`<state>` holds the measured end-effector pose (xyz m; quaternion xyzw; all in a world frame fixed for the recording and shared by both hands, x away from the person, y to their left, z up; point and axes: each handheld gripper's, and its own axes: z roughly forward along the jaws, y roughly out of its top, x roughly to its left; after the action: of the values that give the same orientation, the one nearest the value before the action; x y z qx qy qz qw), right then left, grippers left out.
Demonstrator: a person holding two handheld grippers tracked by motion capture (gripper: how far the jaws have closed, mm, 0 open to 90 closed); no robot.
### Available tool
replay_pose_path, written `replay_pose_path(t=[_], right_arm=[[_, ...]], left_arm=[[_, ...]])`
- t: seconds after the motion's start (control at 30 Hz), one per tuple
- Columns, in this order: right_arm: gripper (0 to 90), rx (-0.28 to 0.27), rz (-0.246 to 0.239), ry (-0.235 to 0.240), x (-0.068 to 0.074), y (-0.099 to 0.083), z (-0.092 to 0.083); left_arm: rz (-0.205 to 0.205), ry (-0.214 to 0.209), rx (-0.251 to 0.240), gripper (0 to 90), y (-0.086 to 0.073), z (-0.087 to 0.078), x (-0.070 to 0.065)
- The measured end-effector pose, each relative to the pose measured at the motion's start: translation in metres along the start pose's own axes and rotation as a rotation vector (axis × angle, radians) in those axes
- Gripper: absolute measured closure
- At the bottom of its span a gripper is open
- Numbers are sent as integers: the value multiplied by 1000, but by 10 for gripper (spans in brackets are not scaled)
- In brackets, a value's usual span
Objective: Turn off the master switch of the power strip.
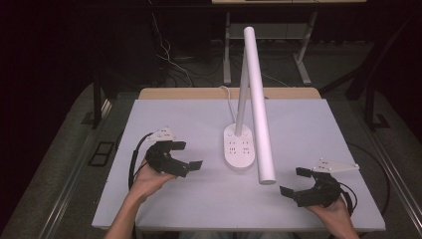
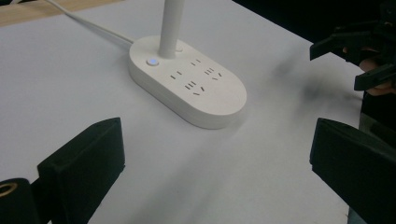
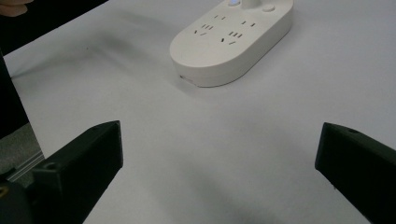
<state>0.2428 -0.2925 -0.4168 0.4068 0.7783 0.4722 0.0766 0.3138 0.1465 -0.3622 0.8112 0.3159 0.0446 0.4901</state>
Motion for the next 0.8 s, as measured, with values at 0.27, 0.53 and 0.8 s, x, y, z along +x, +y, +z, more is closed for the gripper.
replay_pose_path(t=[0.27,0.53,0.8], right_arm=[[2,5,-4,6,0,0,1],[2,9,0,5,-1,-1,0],[2,12,4,2,-2,-1,0]], left_arm=[[6,-5,18,22,9,8,4],[8,-4,21,26,20,12,10],[21,-7,29,32,33,18,14]])
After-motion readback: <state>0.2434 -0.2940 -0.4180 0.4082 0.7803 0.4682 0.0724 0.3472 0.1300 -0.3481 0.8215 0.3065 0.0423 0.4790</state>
